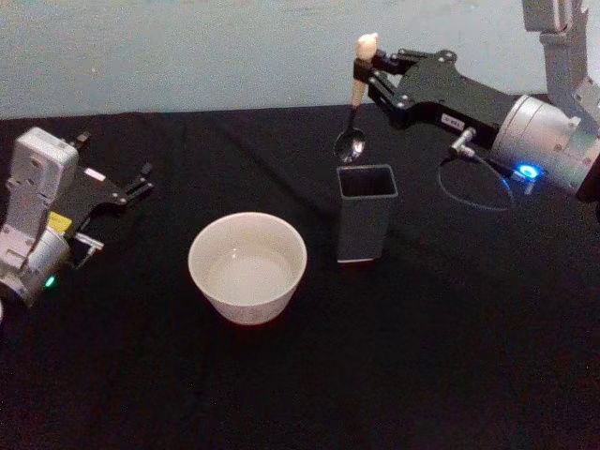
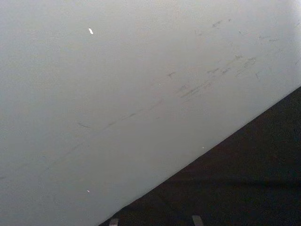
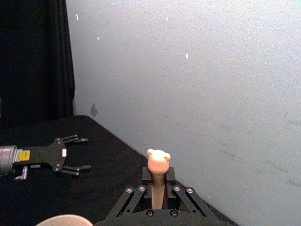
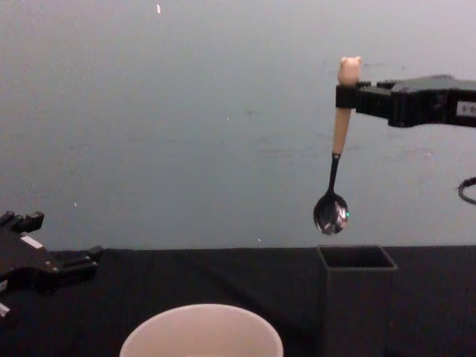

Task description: Pick up the stirring spoon with one hand, stir inside the cup, then place it back in its original position.

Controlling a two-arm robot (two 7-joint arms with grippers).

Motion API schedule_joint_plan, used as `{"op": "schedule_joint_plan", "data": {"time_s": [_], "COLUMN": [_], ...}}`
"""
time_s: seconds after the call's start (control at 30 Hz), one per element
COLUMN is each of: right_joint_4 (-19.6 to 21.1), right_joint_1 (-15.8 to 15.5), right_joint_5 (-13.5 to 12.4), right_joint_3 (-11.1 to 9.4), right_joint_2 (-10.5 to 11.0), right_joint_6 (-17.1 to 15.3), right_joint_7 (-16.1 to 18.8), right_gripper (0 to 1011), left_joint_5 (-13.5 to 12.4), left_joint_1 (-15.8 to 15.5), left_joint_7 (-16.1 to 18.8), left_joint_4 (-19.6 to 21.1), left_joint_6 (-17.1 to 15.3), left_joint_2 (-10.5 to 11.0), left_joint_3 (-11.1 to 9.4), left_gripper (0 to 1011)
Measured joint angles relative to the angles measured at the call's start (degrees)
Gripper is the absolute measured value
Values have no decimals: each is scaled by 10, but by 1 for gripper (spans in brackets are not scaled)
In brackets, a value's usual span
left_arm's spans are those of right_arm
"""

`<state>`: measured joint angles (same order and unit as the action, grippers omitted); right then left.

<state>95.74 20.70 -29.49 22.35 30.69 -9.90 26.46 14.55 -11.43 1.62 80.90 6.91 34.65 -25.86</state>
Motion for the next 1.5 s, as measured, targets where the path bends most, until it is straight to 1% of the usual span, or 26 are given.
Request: {"op": "schedule_joint_plan", "data": {"time_s": [0.13,0.3,0.43,0.67,0.77,1.0,1.1,1.23,1.5], "right_joint_4": [1,-6,-20,-33,-39,-47,-51,-55,-57], "right_joint_1": [5,17,31,41,45,46,46,44,35], "right_joint_5": [-1,2,9,9,9,9,13,16,17], "right_joint_3": [0,9,23,40,51,67,79,89,103], "right_joint_2": [0,-5,-17,-34,-41,-52,-58,-64,-69], "right_joint_6": [6,14,16,17,18,24,33,39,45], "right_joint_7": [-1,1,6,12,17,23,28,34,42], "right_gripper": [160,159,160,160,160,160,160,160,160], "left_joint_5": [0,0,0,0,0,0,0,0,0], "left_joint_1": [0,0,0,0,0,0,0,0,0], "left_joint_7": [0,0,0,0,0,0,0,0,0], "left_joint_4": [0,0,0,0,0,0,0,0,0], "left_joint_6": [0,0,0,0,0,0,0,0,0], "left_joint_2": [0,0,0,0,0,0,0,0,0], "left_joint_3": [0,0,0,0,0,0,0,0,0], "left_gripper": [1001,1001,1001,1001,1001,1001,1001,1002,1001]}}
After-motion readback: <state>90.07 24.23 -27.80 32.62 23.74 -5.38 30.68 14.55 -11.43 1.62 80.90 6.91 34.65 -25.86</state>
